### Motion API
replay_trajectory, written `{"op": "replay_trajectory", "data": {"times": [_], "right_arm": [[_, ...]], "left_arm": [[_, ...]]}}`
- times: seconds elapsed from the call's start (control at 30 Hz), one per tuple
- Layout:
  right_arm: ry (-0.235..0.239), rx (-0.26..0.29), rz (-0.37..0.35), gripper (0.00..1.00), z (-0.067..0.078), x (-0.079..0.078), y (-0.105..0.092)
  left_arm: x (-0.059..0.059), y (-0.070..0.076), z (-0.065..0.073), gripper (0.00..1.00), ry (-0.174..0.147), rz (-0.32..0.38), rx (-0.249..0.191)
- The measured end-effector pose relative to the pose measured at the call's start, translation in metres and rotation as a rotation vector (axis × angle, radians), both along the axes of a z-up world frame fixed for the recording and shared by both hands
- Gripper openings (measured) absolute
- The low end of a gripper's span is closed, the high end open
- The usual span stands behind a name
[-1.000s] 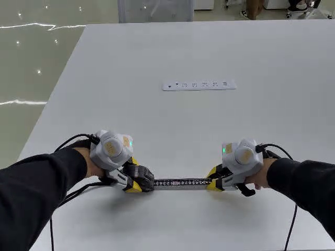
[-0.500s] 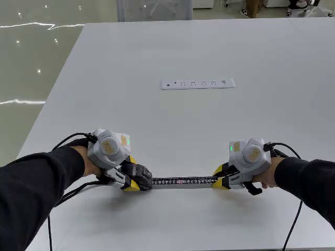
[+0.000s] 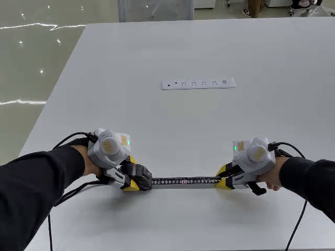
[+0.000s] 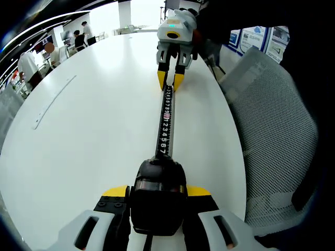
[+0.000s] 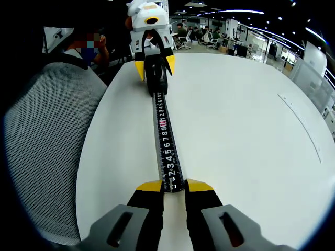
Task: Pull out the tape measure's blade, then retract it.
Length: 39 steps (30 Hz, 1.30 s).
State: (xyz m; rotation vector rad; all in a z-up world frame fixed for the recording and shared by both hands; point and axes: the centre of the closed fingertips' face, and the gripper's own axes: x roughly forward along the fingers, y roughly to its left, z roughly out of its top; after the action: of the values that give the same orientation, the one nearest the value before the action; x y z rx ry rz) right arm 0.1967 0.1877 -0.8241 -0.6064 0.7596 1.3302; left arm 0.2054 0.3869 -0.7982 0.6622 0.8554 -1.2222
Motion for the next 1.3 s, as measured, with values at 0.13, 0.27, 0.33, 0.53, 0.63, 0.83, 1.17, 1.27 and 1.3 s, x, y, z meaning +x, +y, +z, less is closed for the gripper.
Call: {"op": "replay_trajectory", "data": {"times": [0.13, 0.27, 0.33, 0.53, 0.63, 0.83, 1.17, 1.27, 1.3], "right_arm": [[0.002, -0.007, 0.002, 0.11, 0.0, 0.002, -0.003], [0.005, -0.007, -0.002, 0.11, 0.0, 0.003, -0.007], [0.008, -0.008, -0.005, 0.11, -0.001, 0.003, -0.01], [0.01, -0.018, -0.007, 0.11, -0.001, 0.003, -0.016], [0.011, -0.022, -0.009, 0.11, -0.001, 0.003, -0.019], [0.01, -0.034, -0.012, 0.11, -0.002, 0.004, -0.026], [0.015, -0.048, -0.019, 0.11, -0.003, 0.005, -0.036], [0.016, -0.048, -0.023, 0.11, -0.003, 0.005, -0.037], [0.016, -0.048, -0.024, 0.11, -0.003, 0.005, -0.038]], "left_arm": [[0.0, 0.0, 0.0, 0.34, 0.001, 0.001, -0.001], [0.0, 0.0, 0.0, 0.34, 0.002, 0.001, -0.001], [0.0, 0.0, 0.0, 0.34, 0.004, 0.001, -0.001], [0.0, 0.0, 0.0, 0.34, 0.003, 0.001, -0.003], [0.0, 0.0, 0.0, 0.34, 0.002, 0.003, -0.003], [0.0, 0.0, 0.0, 0.34, 0.001, 0.005, -0.003], [0.001, 0.0, 0.0, 0.34, 0.001, 0.01, -0.005], [0.0, 0.0, 0.0, 0.34, 0.0, 0.01, -0.004], [0.0, 0.0, 0.0, 0.34, 0.0, 0.01, -0.004]]}}
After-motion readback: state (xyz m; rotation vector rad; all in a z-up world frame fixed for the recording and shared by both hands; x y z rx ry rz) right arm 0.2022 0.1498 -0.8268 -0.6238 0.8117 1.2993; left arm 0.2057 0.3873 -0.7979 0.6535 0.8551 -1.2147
